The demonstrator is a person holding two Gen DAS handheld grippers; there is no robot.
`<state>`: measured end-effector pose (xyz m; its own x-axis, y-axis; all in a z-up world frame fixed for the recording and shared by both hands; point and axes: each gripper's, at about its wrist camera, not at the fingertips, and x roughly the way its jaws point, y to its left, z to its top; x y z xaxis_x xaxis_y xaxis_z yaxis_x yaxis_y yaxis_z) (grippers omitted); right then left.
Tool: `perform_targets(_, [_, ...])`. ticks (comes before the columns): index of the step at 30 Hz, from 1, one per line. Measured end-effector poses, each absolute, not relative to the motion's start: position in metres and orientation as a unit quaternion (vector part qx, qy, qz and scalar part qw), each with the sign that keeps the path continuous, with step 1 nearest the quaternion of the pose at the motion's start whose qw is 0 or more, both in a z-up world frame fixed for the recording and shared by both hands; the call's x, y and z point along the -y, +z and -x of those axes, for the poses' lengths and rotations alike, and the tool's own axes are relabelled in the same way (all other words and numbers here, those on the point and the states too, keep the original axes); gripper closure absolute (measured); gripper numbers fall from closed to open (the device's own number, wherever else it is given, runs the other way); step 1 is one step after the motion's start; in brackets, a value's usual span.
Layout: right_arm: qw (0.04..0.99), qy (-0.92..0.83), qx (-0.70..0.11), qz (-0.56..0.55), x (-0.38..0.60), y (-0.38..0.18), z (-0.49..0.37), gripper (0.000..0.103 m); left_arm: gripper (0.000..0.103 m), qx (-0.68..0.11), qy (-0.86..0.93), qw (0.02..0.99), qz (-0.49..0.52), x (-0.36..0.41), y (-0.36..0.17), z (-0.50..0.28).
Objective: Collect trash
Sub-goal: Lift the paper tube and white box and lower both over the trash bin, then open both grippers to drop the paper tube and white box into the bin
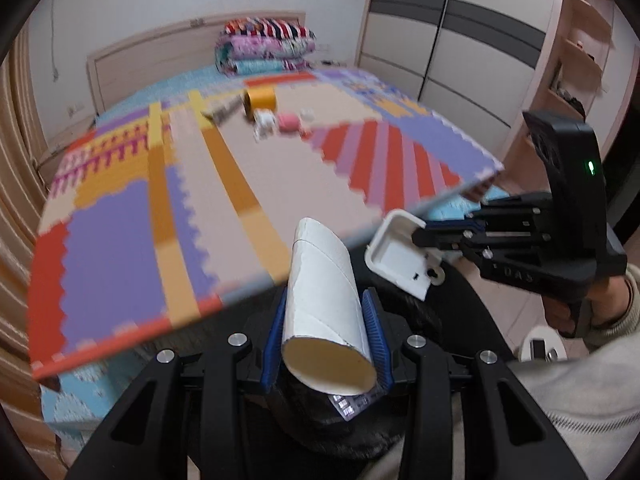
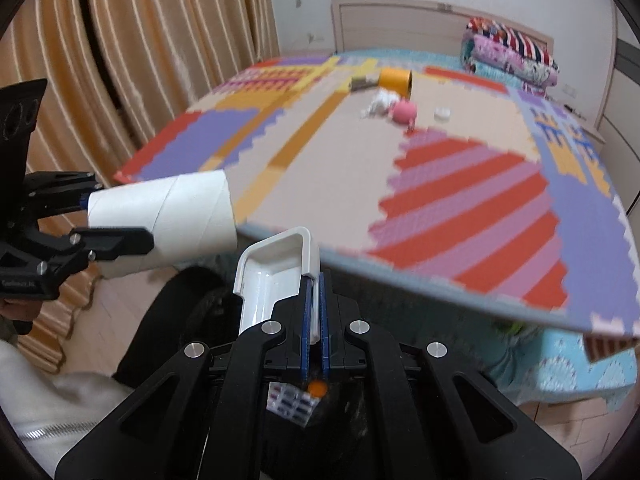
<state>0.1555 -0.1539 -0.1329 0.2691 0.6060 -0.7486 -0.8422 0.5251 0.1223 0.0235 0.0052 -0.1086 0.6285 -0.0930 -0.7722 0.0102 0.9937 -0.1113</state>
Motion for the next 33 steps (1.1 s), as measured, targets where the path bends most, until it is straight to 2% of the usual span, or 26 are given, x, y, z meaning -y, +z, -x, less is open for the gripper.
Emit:
perform_targets(19, [0.711, 0.428, -0.502, 0.245, 0.134, -0.257, -0.148, 0.098, 0.067, -0.594, -0.06, 0.8, 0.057, 0.016, -0.271, -0.047])
perform_targets(33, [0.681, 0.411, -0.522, 0.307, 0.116, -0.3, -0.139, 0.098, 0.066, -0.634, -0.08, 0.768, 0.036, 0.033, -0.313, -0.06])
